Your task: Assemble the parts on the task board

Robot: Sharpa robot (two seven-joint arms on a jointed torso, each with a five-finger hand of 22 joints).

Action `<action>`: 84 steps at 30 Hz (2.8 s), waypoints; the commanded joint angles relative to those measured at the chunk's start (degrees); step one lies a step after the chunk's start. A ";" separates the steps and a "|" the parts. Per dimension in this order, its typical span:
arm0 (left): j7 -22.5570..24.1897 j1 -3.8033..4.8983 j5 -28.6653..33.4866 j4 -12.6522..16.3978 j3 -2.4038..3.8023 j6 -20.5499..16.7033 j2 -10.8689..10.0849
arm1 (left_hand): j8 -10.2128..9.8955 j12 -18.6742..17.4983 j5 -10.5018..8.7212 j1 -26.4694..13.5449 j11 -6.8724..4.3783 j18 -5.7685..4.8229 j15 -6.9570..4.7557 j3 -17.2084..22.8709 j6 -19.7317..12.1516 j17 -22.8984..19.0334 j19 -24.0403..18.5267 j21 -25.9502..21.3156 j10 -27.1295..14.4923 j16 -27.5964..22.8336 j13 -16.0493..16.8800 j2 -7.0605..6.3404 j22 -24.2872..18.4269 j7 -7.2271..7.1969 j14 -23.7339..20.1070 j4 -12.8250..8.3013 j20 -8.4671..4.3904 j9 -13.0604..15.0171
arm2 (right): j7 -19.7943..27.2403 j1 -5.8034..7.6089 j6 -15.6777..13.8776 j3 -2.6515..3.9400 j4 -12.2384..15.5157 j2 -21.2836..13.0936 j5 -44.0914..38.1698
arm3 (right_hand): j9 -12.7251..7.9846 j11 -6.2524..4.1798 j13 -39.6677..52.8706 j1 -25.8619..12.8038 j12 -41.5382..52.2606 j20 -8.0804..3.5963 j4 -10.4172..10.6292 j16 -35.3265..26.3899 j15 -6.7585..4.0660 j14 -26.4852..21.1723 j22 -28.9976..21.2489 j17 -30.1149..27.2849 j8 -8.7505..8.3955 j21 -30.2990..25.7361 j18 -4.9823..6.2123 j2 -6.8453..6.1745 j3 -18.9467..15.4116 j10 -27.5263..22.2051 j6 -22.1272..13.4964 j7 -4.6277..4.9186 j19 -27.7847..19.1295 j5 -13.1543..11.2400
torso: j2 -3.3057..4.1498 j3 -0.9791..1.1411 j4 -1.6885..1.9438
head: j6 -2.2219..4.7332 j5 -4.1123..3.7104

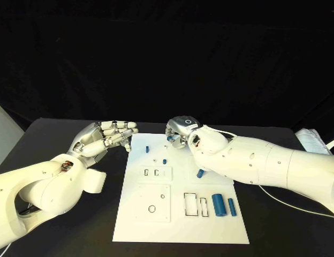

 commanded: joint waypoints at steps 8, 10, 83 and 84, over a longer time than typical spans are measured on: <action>0.21 0.25 -0.21 0.16 0.05 1.02 0.11 | 0.10 -0.20 -0.34 -0.39 0.11 0.77 0.00 0.40 0.05 0.10 -0.32 0.39 0.27 0.17 0.08 0.07 0.05 0.20 -0.44 -0.05 0.11 0.05 | 0.35 -0.29 1.19 -0.12 -0.73 0.64 -0.59 | 0.14 -1.23 0.81 -0.09 -0.90 0.15 0.03 0.26 -0.06 1.58 -0.18 -0.34 -0.33 0.03 -0.60 -0.55 0.38 0.87 -0.78 0.36 -0.01 0.08 | -0.02 -0.01 -0.04 | 0.00 0.08; 0.20 0.27 -0.21 0.15 0.05 1.02 0.12 | 0.10 -0.20 -0.34 -0.39 0.11 0.77 0.00 0.40 0.05 0.10 -0.32 0.39 0.27 0.17 0.08 0.07 0.05 0.20 -0.44 -0.05 0.11 0.05 | 0.41 -0.30 1.10 -0.12 -0.77 0.67 -0.57 | 0.16 -1.17 0.78 -0.14 -1.06 0.20 0.03 0.23 0.00 1.55 -0.27 -0.44 -0.41 -0.05 -0.58 -0.60 0.43 0.71 -0.94 0.41 -0.08 0.06 | -0.02 -0.02 -0.04 | 0.01 0.09; -0.98 0.38 -1.20 -2.07 0.02 1.05 0.44 | 0.13 -0.19 -0.39 -0.48 0.11 0.78 0.01 0.64 0.08 0.11 -0.60 0.86 0.28 0.49 0.07 0.18 0.33 0.19 -0.61 -0.08 0.14 0.12 | -3.47 0.79 6.65 1.35 8.81 -16.19 24.42 | 1.46 -1.14 84.50 4.67 82.86 1.10 16.05 12.55 0.67 5.80 16.98 23.70 -0.21 11.43 -3.89 -1.22 -29.21 20.57 -10.20 1.14 6.42 7.15 | -0.31 1.18 -1.56 | 0.32 0.50; -1.00 0.38 -1.22 -2.07 0.02 1.05 0.42 | 0.13 -0.19 -0.39 -0.48 0.11 0.78 0.01 0.64 0.08 0.11 -0.60 0.86 0.28 0.49 0.07 0.18 0.33 0.19 -0.61 -0.08 0.14 0.12 | -3.47 0.77 6.63 1.35 8.65 -16.08 24.40 | 1.46 -1.14 84.50 4.67 82.86 1.10 16.05 12.55 0.67 5.80 16.98 23.70 -0.21 11.43 -3.89 -1.22 -29.21 20.57 -10.20 1.14 6.42 7.15 | -0.31 1.17 -1.59 | 0.26 0.57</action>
